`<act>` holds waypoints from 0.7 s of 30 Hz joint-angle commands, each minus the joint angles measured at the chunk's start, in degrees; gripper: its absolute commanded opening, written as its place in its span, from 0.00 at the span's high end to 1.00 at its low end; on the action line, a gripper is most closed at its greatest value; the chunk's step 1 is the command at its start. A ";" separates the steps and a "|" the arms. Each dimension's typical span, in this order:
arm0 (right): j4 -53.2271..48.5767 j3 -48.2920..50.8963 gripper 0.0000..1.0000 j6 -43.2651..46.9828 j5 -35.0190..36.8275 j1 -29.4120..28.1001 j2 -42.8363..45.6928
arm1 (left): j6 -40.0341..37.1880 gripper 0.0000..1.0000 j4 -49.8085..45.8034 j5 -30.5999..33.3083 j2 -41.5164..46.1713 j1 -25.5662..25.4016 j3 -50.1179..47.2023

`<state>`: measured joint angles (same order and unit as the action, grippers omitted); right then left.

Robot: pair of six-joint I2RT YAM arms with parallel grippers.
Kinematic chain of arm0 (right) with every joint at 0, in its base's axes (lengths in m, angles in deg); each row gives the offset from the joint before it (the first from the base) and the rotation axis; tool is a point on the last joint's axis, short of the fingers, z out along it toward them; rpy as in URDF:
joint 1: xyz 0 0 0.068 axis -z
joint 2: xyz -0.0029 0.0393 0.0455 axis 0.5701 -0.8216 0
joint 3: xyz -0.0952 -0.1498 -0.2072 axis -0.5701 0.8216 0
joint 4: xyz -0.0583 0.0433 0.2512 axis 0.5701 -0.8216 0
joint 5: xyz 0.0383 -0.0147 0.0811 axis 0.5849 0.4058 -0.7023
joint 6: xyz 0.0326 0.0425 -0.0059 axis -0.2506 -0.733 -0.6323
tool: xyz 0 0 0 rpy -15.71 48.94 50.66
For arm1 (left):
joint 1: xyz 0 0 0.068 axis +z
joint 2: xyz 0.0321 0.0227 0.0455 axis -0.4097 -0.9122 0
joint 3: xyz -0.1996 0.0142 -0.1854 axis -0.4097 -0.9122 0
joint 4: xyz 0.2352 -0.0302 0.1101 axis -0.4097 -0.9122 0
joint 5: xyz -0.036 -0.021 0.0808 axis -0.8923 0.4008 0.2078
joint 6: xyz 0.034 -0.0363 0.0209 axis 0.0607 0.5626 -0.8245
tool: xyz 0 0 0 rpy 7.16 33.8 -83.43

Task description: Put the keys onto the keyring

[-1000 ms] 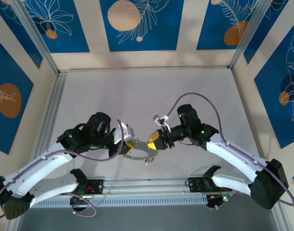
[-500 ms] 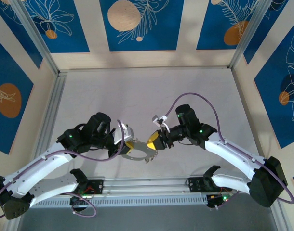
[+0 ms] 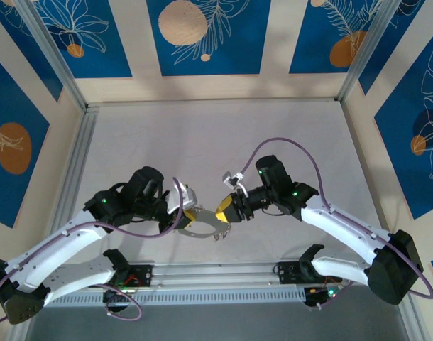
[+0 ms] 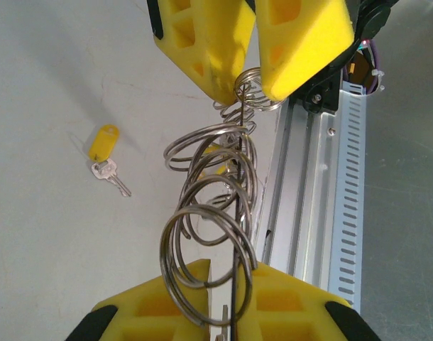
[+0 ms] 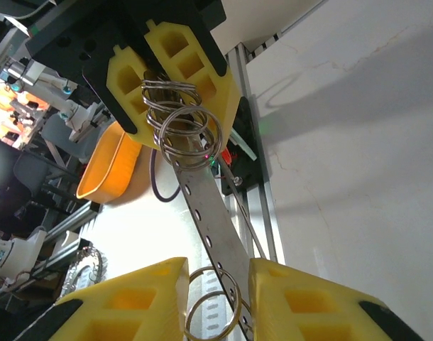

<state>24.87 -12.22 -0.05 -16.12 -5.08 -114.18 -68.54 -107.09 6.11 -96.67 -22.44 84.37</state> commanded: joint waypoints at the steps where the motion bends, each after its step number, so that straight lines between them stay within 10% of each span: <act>1: -3.78 -1.49 0.69 1.77 0.76 -0.90 -0.19 | -0.15 1.00 2.43 0.16 0.91 0.66 -0.14; 7: -6.03 -2.19 0.61 2.54 3.82 -1.27 0.16 | 0.00 1.00 2.80 0.38 1.08 0.82 -0.53; 21: -7.23 -2.53 0.89 2.63 5.87 -0.90 3.13 | 0.35 1.00 3.13 0.37 1.54 1.13 -1.14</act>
<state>20.39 -13.24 2.37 -10.04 -6.06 -112.41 -68.51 -106.67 6.64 -96.43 -22.07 83.32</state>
